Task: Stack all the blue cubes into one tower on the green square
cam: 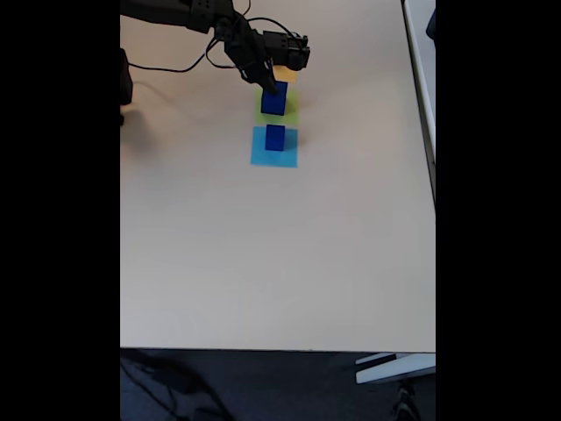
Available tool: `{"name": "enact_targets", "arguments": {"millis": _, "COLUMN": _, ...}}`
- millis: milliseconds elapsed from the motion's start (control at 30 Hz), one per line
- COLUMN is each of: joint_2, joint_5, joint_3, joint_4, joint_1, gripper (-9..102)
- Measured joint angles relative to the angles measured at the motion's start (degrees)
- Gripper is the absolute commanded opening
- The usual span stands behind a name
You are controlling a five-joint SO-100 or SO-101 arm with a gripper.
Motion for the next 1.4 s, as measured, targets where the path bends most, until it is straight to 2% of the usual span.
{"name": "enact_targets", "arguments": {"millis": 800, "joint_2": 0.0, "joint_5": 0.0, "joint_3": 1.6, "joint_4": -0.3, "joint_1": 0.0, "gripper": 7}}
{"name": "enact_targets", "arguments": {"millis": 1400, "joint_2": 0.0, "joint_5": 0.0, "joint_3": 1.6, "joint_4": -0.7, "joint_1": 0.0, "gripper": 0}}
